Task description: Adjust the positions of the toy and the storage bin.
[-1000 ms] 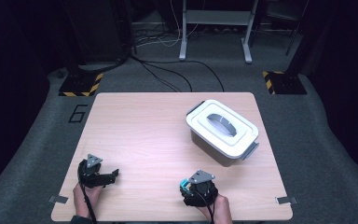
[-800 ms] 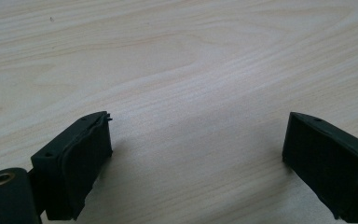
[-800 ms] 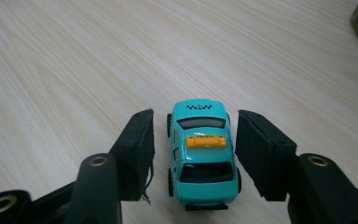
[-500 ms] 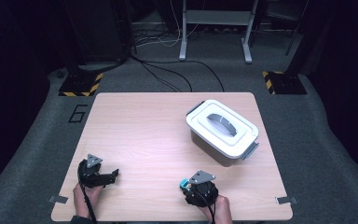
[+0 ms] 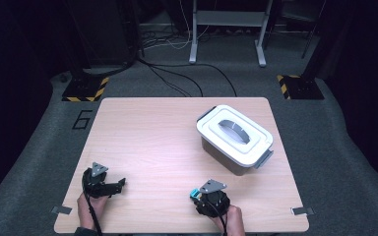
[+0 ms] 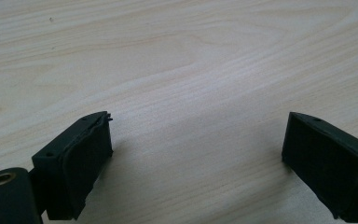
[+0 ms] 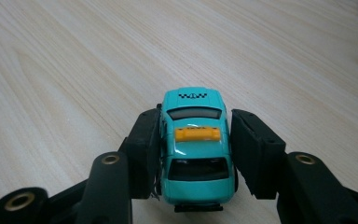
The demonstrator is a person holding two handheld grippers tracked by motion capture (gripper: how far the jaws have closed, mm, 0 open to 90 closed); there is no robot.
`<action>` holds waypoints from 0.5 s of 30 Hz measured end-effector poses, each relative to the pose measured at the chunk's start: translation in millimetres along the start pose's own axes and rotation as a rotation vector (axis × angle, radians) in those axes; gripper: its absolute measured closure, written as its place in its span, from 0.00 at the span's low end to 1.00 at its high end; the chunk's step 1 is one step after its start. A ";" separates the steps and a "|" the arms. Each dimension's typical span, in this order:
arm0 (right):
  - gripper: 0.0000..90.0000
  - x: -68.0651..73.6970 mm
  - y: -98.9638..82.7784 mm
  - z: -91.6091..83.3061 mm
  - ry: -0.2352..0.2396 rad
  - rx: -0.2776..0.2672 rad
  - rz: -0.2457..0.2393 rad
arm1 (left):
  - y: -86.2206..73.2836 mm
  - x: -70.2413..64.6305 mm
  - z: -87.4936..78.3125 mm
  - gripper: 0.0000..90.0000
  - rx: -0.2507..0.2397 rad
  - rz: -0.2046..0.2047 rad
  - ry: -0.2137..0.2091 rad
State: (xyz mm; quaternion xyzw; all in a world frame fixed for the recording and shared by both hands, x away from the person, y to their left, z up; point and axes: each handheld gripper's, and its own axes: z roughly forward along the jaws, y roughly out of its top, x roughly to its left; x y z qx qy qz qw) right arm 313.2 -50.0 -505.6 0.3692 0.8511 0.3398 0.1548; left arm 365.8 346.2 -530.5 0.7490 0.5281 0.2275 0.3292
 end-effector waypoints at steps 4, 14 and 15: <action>0.58 0.1 -1.5 3.2 -0.005 0.004 -0.004 | 0.0 0.0 0.0 0.09 0.000 0.000 0.000; 0.58 0.9 -2.5 1.4 -0.006 -0.001 -0.007 | -0.1 0.0 -0.1 0.09 -0.001 0.001 0.000; 0.58 1.1 -2.5 1.0 -0.009 -0.002 -0.007 | -0.2 -0.2 0.3 0.09 -0.005 0.001 0.002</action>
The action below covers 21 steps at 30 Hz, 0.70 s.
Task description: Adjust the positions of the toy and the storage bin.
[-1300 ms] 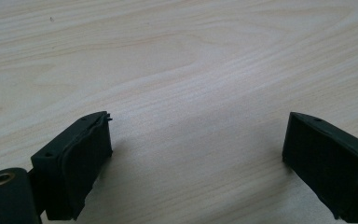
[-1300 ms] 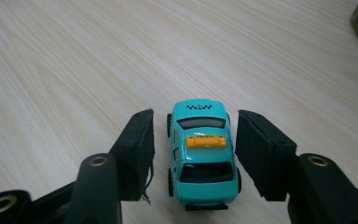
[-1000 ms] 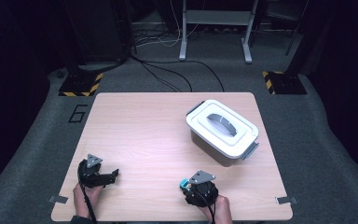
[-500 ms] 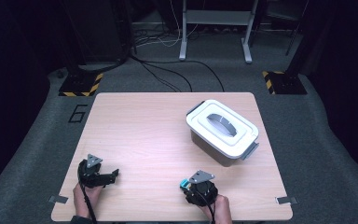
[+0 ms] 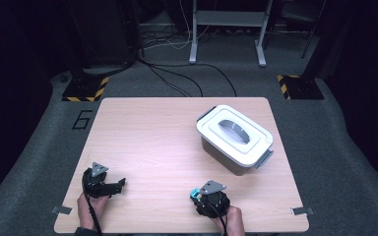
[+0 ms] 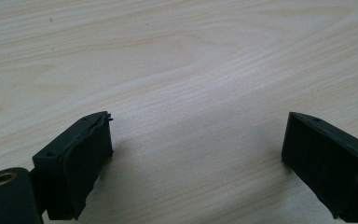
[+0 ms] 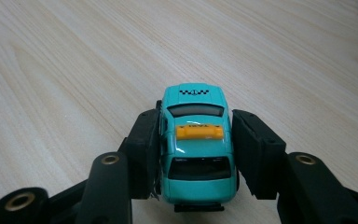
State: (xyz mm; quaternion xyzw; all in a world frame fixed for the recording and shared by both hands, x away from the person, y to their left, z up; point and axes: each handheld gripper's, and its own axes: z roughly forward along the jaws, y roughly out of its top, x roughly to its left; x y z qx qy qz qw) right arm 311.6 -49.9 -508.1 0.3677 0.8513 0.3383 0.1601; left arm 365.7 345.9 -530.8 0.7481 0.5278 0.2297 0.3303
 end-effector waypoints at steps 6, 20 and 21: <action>0.58 -1.1 0.3 -3.8 -0.010 -0.008 0.001 | 0.0 -0.1 0.0 0.09 0.000 -0.001 0.000; 0.58 -13.0 -1.1 -18.3 -0.052 -0.024 0.032 | 0.0 0.0 0.0 0.09 0.000 0.000 0.000; 0.58 -14.9 -1.5 -19.4 -0.056 -0.028 0.029 | 0.0 0.0 0.1 0.09 0.000 -0.001 0.000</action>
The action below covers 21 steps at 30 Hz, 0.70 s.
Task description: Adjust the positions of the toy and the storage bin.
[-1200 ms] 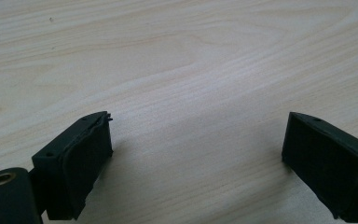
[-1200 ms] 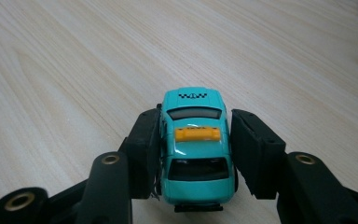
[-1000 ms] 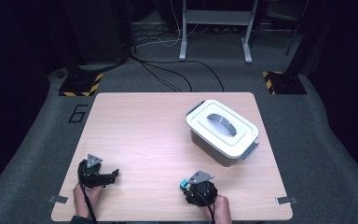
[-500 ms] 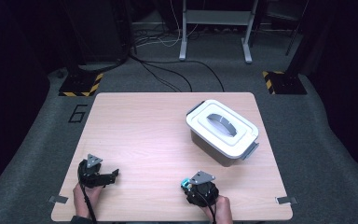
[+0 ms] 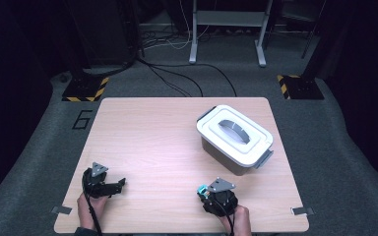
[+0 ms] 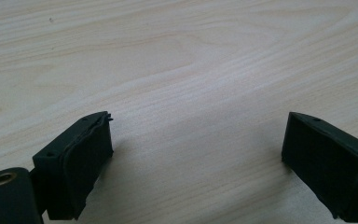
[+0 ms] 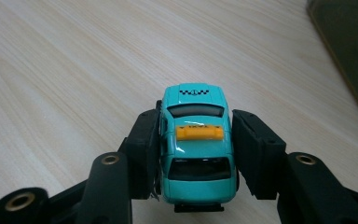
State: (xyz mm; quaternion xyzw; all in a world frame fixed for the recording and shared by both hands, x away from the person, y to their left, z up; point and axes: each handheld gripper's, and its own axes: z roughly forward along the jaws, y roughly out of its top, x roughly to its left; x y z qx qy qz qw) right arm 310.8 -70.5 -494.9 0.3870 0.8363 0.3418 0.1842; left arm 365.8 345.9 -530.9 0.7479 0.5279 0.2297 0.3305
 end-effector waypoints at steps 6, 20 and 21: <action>0.58 -6.7 -3.2 -6.5 -0.016 -0.005 0.034 | 0.2 0.2 -0.4 0.09 0.005 0.002 -0.003; 0.58 -19.2 -9.9 -18.4 -0.057 -0.013 0.054 | 0.3 0.7 -0.5 0.09 0.006 0.010 -0.002; 0.58 -20.2 -10.7 -19.4 -0.062 -0.015 0.064 | 0.3 0.7 -0.5 0.09 0.005 0.010 -0.002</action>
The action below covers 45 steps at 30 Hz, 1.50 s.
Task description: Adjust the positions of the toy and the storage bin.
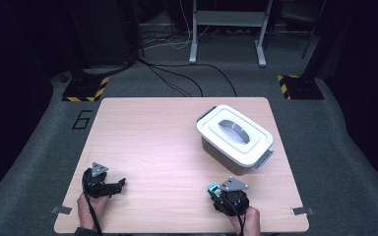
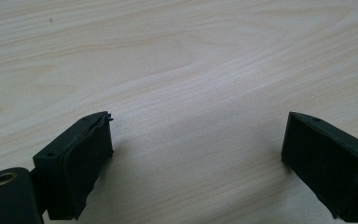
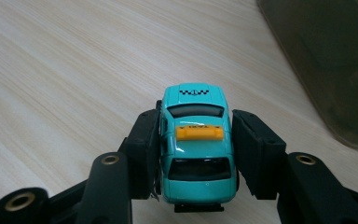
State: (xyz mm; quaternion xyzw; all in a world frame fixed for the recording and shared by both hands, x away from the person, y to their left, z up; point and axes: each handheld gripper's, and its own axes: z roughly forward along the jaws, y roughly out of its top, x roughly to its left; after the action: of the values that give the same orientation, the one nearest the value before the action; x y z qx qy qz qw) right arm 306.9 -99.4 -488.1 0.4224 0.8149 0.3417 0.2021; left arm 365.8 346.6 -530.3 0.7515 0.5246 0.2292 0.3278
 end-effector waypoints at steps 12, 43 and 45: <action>0.58 -14.4 -10.6 -11.2 -0.042 0.005 0.046 | -0.3 -0.6 0.5 0.09 -0.006 -0.008 0.002; 0.58 -75.6 -45.4 -36.7 -0.207 0.016 0.199 | -0.1 -0.2 0.4 0.09 -0.004 -0.002 0.002; 0.58 -80.6 -46.5 -36.7 -0.218 0.015 0.207 | 0.0 0.0 0.0 0.09 0.001 0.000 0.000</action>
State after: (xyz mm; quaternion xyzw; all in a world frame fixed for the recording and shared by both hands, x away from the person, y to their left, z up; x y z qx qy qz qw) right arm 303.9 -199.2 -493.5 0.5400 0.7428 0.3068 0.2501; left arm 365.9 346.6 -530.3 0.7516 0.5246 0.2290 0.3277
